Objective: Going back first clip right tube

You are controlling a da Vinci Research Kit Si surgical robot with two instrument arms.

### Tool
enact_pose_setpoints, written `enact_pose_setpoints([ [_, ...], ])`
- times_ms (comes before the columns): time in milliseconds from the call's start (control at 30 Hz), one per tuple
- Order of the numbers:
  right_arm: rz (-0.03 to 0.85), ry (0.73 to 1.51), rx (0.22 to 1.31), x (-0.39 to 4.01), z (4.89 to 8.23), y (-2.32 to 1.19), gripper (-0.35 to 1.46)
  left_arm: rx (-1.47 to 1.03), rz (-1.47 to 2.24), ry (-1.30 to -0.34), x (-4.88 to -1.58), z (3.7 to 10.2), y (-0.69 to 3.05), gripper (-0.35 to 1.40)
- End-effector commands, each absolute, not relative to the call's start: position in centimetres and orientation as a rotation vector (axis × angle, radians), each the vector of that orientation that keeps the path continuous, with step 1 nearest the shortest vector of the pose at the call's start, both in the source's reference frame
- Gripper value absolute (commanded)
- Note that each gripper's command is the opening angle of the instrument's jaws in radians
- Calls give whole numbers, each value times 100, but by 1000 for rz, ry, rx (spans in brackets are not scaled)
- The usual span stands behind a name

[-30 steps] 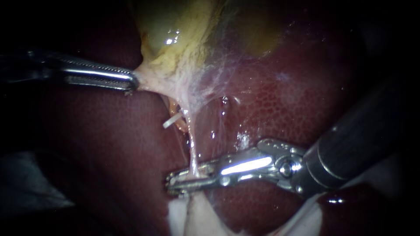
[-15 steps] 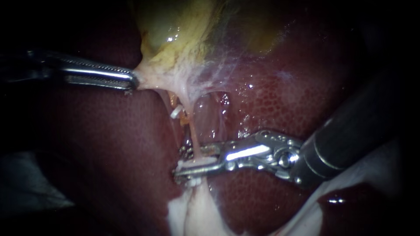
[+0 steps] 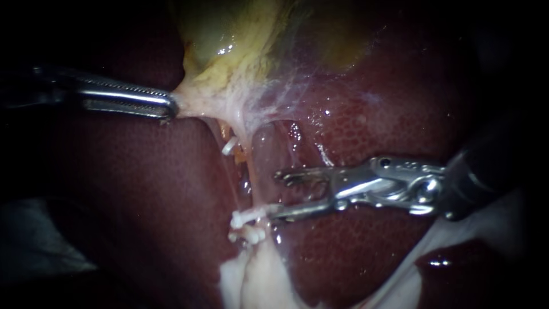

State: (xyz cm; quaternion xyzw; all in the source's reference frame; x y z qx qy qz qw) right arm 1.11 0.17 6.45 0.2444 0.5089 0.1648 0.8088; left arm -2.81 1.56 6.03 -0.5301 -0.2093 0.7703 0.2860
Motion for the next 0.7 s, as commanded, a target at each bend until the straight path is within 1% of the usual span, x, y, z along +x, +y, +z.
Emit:
enact_pose_setpoints([
  [33,327,1076,497,107,639,19,50,-1417,2059,-559,-281,602,156,-35],
  [100,280,1059,417,97,627,22,50,-1417,2059,-560,-281,602,156,-35],
  [167,261,1054,384,89,617,24,50,-1417,2059,-560,-281,602,156,-35],
  [267,234,1057,362,73,603,28,50,-1418,2059,-560,-280,602,156,-35],
  [467,216,1059,347,43,585,39,50,-1418,2060,-560,-280,603,157,-35],
  [700,201,1066,359,24,574,46,50,-1418,2061,-556,-282,613,158,-35],
])
